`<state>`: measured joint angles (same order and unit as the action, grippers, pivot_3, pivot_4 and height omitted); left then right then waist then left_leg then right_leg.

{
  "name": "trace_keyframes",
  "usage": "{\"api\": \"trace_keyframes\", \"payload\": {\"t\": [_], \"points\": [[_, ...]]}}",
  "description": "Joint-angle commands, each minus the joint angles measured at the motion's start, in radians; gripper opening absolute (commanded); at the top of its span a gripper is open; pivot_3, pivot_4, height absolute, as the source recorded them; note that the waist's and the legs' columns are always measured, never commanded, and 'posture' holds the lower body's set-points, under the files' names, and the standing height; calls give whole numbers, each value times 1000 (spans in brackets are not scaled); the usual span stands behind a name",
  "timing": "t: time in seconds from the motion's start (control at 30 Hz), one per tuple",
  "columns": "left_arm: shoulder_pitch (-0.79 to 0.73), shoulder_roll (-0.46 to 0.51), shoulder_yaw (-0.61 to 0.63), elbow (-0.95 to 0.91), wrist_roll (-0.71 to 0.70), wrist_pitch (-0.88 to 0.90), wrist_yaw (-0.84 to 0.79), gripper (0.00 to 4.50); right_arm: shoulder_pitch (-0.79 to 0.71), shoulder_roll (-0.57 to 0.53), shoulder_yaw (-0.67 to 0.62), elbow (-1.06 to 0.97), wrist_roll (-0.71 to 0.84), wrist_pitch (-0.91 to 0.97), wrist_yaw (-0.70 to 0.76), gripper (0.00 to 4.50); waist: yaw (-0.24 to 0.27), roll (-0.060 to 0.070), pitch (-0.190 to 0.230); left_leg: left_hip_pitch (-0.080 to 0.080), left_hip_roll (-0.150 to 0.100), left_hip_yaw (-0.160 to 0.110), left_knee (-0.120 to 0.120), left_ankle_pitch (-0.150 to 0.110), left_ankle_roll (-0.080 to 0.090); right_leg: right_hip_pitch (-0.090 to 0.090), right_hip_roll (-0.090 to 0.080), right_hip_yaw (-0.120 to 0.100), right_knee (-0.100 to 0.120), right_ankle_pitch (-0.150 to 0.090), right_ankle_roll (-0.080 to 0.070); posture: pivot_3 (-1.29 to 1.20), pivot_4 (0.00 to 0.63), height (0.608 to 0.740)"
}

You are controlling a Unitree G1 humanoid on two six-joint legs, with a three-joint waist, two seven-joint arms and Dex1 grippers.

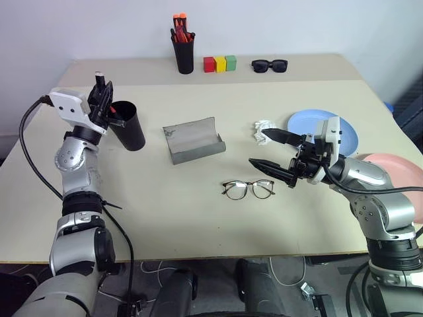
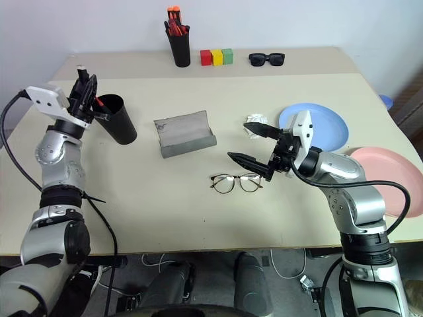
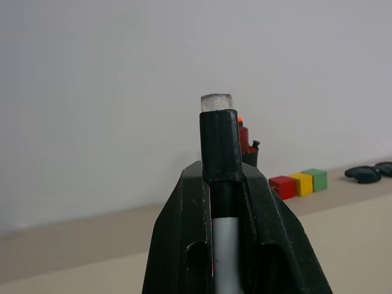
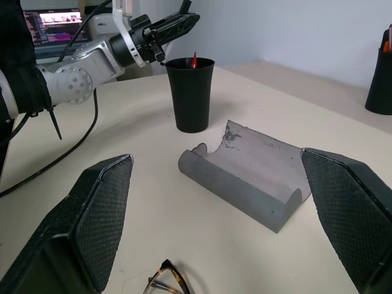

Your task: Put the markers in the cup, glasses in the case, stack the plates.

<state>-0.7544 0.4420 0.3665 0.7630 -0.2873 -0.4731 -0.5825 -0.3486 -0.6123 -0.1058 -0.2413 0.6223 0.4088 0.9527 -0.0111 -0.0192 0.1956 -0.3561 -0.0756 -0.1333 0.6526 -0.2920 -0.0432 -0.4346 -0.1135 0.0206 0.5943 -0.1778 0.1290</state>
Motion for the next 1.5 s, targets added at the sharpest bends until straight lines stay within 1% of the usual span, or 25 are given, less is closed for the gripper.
{"api": "trace_keyframes", "payload": {"t": [0.03,0.17,0.37,0.73,1.03,1.07,1.1,1.13,1.27,1.33,1.5], "points": [[-18,7,-5,-3,-7,-26,-3,74,4,-25,-27,-45,4,-13,8,4500,0,0,0,0,0,0,0,0,0,0,0,0,0,0,0,0,150,740],[-43,15,-11,-11,-8,-17,-6,74,12,-28,-25,-47,3,-16,7,4500,0,0,0,0,0,0,0,0,0,0,0,0,0,0,0,0,150,740],[-125,22,-22,-4,-5,-11,-18,74,4,-21,-17,-36,-3,-20,6,4500,1,0,0,-1,0,0,1,0,0,0,0,0,0,0,0,0,150,740],[-182,25,-32,161,16,-95,-23,74,19,-29,-28,-45,-1,-14,4,4500,0,0,0,0,0,0,0,0,0,0,0,0,0,0,0,0,150,740],[-202,32,-33,246,17,-133,-45,74,21,-35,-27,-48,-2,-14,2,4500,-1,0,0,0,0,0,0,0,0,0,0,0,0,0,0,0,150,740],[-204,32,-33,250,17,-136,-45,511,20,-36,-28,-47,-3,-14,2,4500,-1,0,0,0,0,0,0,0,0,0,0,0,0,0,0,0,150,740],[-205,32,-32,252,16,-139,-47,1043,20,-38,-28,-46,-2,-14,3,4500,-1,0,0,0,0,0,0,0,0,0,0,0,0,0,0,0,150,740],[-206,32,-31,254,14,-139,-49,1458,20,-39,-28,-46,-3,-14,3,4500,-1,0,0,0,0,0,0,0,0,0,0,0,0,0,0,0,150,740],[-210,31,-26,257,9,-142,-51,3526,20,-40,-29,-45,-4,-15,2,4500,0,0,0,0,0,0,0,0,0,0,0,0,0,0,0,0,150,740],[-211,32,-29,255,13,-152,-53,4449,20,-40,-28,-44,-5,-16,3,4500,0,0,0,0,0,0,0,0,0,0,0,0,0,0,0,0,150,740],[-212,39,-18,217,-9,-132,-54,4449,11,-35,-24,-37,-11,-23,1,4500,-1,0,0,0,0,0,0,0,0,0,0,0,0,0,0,0,150,740]]}}
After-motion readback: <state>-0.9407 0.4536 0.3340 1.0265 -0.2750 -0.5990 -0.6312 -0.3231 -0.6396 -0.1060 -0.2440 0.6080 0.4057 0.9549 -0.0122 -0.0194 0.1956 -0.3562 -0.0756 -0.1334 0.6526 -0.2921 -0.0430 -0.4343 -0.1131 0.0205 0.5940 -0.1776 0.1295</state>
